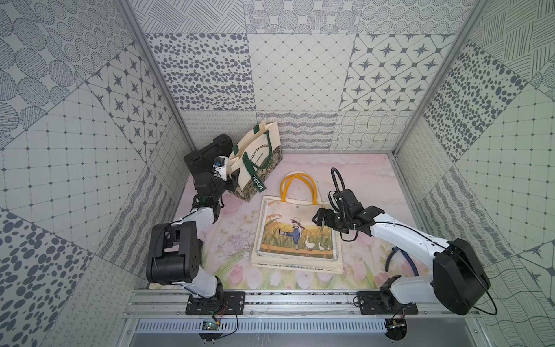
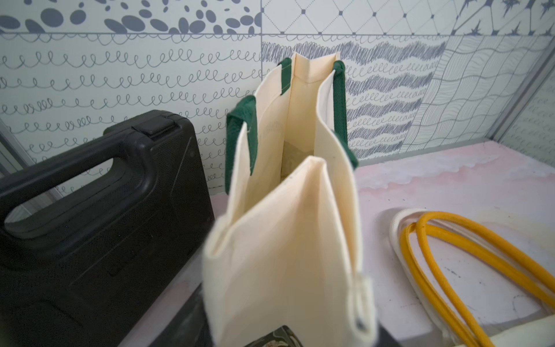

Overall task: Put away the canvas bag
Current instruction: Pick up the canvas bag from the center of the board.

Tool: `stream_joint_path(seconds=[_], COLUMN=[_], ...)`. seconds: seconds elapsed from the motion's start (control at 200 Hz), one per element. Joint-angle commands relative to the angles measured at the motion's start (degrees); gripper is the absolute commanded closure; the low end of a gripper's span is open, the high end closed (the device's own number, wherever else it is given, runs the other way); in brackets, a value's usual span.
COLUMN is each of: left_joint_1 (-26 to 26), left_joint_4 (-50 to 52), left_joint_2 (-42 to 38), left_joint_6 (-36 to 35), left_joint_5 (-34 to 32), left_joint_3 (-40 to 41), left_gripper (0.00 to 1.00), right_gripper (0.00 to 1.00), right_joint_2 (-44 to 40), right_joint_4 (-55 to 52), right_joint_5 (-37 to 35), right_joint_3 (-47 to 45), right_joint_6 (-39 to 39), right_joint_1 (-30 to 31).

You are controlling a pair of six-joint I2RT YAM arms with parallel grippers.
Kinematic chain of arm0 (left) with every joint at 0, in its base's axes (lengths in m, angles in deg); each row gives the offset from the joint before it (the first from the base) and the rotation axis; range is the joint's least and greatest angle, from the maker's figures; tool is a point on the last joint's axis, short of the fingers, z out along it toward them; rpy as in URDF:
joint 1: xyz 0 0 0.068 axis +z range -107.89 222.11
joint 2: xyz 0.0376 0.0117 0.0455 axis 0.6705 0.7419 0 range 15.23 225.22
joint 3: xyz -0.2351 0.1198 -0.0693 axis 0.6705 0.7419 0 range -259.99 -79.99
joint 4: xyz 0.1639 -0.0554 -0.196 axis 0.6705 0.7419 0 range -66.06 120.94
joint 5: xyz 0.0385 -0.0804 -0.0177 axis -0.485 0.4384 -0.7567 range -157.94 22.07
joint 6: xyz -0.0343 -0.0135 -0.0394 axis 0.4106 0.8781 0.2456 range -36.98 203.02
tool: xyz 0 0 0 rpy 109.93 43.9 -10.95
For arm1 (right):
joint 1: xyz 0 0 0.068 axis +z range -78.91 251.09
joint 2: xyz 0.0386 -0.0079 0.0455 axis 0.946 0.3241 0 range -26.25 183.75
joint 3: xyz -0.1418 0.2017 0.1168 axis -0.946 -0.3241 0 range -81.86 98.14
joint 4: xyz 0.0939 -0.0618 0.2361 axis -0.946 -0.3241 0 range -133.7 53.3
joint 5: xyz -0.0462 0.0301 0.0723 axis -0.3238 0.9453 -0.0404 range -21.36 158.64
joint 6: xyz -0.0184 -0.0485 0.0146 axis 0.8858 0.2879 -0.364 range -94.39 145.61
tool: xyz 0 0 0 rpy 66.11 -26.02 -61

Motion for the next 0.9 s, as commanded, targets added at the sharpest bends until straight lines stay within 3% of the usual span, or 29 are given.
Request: stream_joint_path(seconds=[0.0, 0.04, 0.13, 0.21, 0.705, 0.895], left_joint_1=[0.2, 0.2, 0.3, 0.5, 0.6, 0.5], left_joint_4=[-2.1, -1.5, -1.6, -0.9, 3.2, 5.3], left_joint_2=[-0.3, -0.4, -0.7, -1.4, -10.9, -15.9], left_joint_6=[-1.6, -1.6, -1.8, -1.8, 0.4, 4.5], left_joint_5=[2.6, 2.9, 3.4, 4.3, 7.3, 14.9], left_joint_3=[-0.5, -0.6, -0.3, -0.5, -0.9, -2.2], left_gripper=[0.66, 0.71, 0.73, 1.00, 1.00, 1.00], right_gripper=[0.01, 0.01, 0.01, 0.01, 0.01, 0.01], right_joint_2=[0.2, 0.2, 0.2, 0.2, -4.6, -7.4], right_joint_4=[2.8, 2.8, 2.8, 2.8, 0.8, -1.7], right_joint_5=[1.1, 1.2, 1.4, 1.7, 1.8, -0.4], right_joint_3=[-0.5, -0.4, -0.1, 0.0, -0.8, -0.9], right_joint_6=[-0.5, -0.6, -0.5, -0.4, -0.4, 1.0], right_joint_1=[-0.4, -0.4, -0.5, -0.6, -0.6, -0.6])
